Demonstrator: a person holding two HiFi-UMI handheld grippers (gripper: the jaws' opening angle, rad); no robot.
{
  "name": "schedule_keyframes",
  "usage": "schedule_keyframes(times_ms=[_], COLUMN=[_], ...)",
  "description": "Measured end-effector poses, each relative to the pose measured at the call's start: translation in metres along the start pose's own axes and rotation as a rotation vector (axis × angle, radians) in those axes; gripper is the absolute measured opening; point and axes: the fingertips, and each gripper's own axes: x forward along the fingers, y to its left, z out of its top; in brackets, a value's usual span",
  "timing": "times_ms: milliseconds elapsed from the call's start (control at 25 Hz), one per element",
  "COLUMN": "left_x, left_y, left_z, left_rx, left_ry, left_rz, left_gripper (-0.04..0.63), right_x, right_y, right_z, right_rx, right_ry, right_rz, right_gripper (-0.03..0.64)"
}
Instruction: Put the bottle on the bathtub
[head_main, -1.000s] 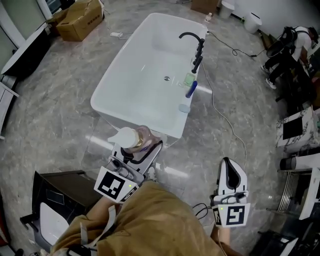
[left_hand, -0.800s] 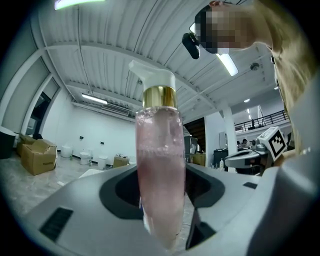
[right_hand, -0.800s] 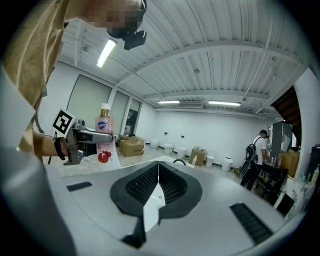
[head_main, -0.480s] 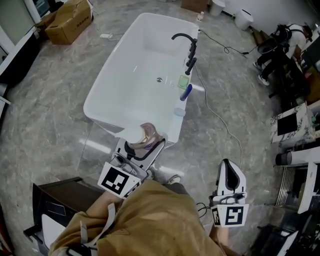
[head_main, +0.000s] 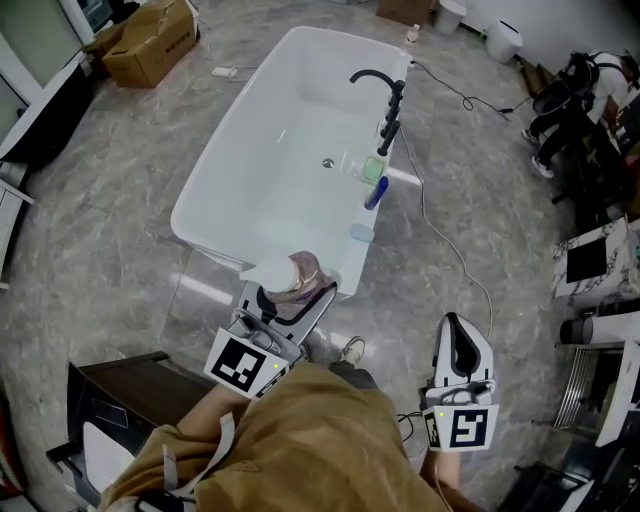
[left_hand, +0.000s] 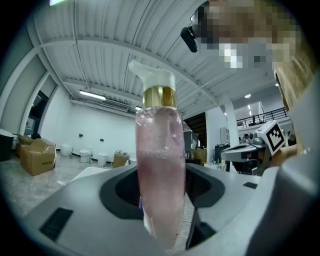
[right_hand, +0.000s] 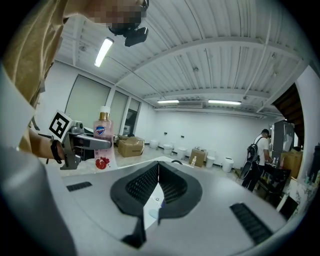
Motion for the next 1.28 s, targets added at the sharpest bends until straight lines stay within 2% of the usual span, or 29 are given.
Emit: schedule_keyframes(times_ms=[280,680,1040,1280], left_x=[0.047,0.09,0.125,0.147], left_y=[0.003,0.014,0.027,0.037], left_z=[-0.028,-0.085,-0.157,-0.203], left_rx=[0.013,0.021,0.004,0.053], left_ry=[0.054,0.121,0.187,0.208], left_rz=[0.042,0.06,0.081,0.07], left_gripper=[0.235,0.235,0.235,0.233], right_x=[0.031,0.071,0.101,0.122], right_y=[-0.026,-0.038,-0.047,-0.051], right_z=[-0.017,-0.061,-0.114,-0.146], right_rx=[0.006,0.0,0.032,0.007], right_ry=[0.005,0.052,0.098,0.12], right_rz=[0.062,0.135,0.172,0.18], right_gripper=[0.006,0.006,0.006,0.006])
